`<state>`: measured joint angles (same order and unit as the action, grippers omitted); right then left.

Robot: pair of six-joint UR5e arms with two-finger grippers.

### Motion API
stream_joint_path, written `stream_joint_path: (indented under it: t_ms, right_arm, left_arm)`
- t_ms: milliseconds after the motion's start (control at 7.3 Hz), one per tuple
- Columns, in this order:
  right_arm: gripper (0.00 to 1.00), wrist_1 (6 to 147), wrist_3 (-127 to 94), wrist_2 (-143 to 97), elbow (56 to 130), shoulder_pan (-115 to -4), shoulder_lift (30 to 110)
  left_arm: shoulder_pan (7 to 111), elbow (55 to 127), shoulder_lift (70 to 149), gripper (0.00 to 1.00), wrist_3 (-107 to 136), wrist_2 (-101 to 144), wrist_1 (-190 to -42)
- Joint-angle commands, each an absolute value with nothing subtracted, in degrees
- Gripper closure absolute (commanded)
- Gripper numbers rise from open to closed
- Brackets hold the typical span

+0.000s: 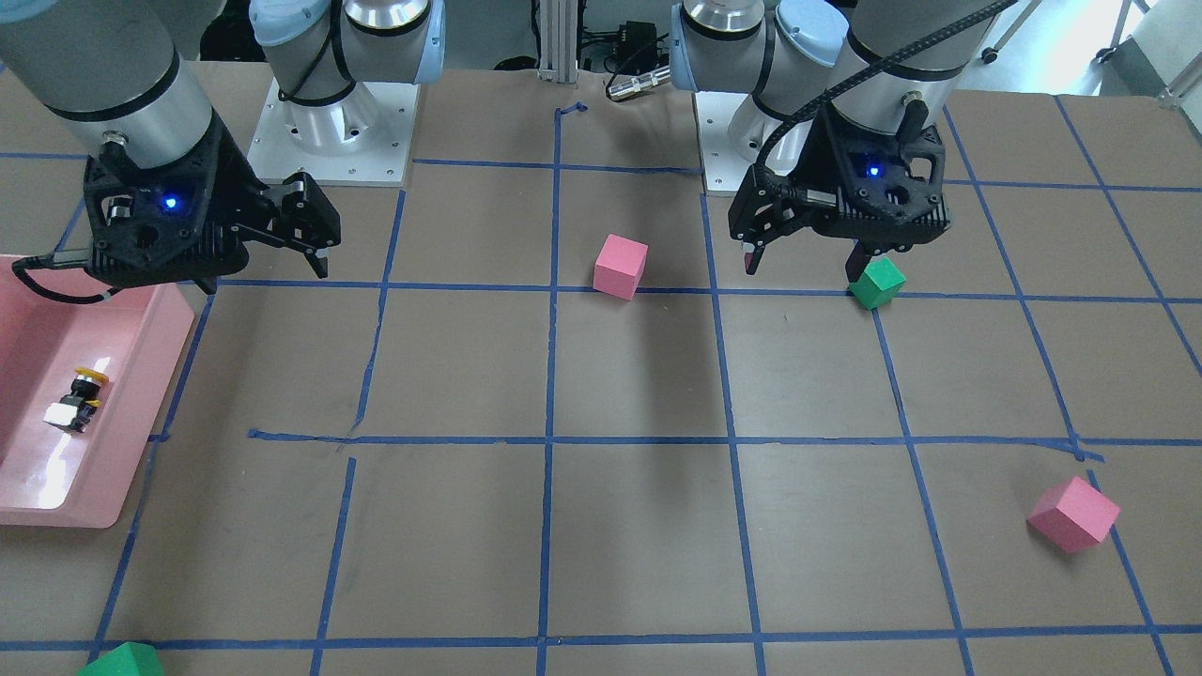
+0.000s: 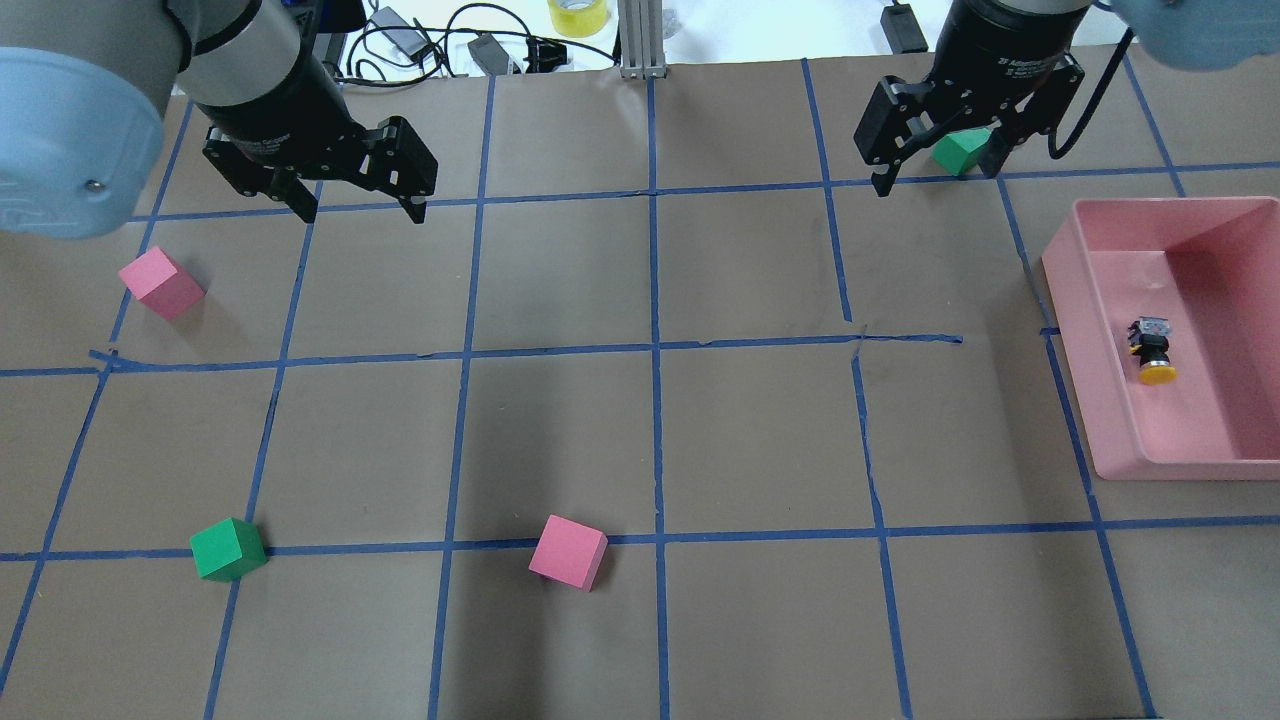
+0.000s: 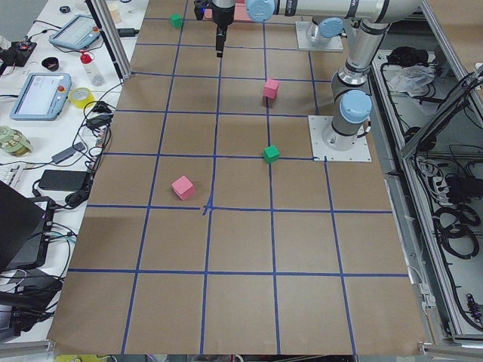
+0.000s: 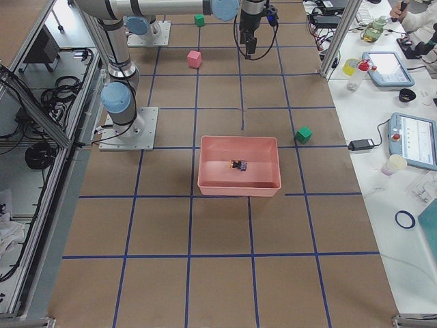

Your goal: Align button upright

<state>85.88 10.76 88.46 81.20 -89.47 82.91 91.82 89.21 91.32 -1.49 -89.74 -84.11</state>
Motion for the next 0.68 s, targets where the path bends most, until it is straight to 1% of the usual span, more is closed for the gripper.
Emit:
stream_joint_path:
  t_ms: [0,274,548]
  right_arm:
    - [0.00,86.6,11.0,89.1,81.2,-88.9,82.8]
    - [0.00,87.0,10.9,89.4,81.4,-84.9,81.9]
    - [0.00,88.4,13.5,89.0,85.7,-73.6,81.4]
  left_arm:
    - [91.8,89.2,91.3,0.00,-1.5,-89.7,-84.1]
    - [91.8,89.2,91.3,0.00,-1.5,-89.7,-84.1]
    - [91.8,89.2,91.3,0.00,-1.5,-89.7,-84.1]
